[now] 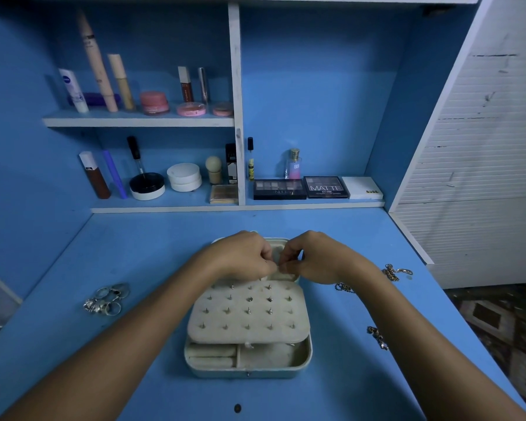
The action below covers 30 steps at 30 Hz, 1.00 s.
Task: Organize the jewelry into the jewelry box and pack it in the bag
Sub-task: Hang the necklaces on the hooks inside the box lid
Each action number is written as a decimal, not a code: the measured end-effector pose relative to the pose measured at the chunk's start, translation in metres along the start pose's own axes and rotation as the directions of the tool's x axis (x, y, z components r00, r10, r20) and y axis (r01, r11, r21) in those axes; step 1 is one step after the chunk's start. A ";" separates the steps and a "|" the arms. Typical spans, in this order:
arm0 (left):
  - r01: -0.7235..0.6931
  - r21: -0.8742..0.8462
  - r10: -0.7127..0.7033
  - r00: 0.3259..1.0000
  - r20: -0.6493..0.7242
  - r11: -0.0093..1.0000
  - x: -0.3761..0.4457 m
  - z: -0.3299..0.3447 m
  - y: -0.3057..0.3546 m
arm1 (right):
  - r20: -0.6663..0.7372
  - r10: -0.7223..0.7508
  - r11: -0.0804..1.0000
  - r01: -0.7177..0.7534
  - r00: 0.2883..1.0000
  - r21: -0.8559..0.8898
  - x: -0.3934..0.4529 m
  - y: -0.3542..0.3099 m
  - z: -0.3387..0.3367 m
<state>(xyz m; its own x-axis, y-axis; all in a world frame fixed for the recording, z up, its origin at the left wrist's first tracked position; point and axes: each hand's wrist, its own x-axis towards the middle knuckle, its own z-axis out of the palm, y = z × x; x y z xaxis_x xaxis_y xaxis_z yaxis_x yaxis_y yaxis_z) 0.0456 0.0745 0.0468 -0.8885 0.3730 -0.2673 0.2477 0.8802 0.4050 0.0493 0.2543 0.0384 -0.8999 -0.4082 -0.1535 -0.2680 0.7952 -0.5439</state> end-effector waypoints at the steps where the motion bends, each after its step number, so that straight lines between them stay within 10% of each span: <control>1: 0.002 0.000 -0.002 1.000 0.002 1.000 0.000 0.000 0.000 | 0.003 0.001 1.000 -0.001 1.000 0.005 0.000 0.000 0.001; 20: -0.075 0.044 0.079 0.990 -0.114 0.996 0.007 -0.002 0.007 | -0.176 -0.015 0.997 0.029 0.984 0.078 -0.013 0.017 -0.016; 30: -0.223 -0.001 0.222 0.970 -0.097 0.975 0.027 0.019 0.051 | -0.173 0.195 0.980 -0.200 0.965 -0.013 -0.046 0.055 -0.035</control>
<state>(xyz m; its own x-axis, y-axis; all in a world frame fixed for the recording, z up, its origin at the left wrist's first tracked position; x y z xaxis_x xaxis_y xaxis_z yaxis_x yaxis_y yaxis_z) 0.0415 0.1347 0.0436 -0.8448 0.5284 -0.0844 0.4390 0.7746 0.4552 0.0642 0.3325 0.0443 -0.9805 -0.1617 -0.1118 -0.0870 0.8668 -0.4910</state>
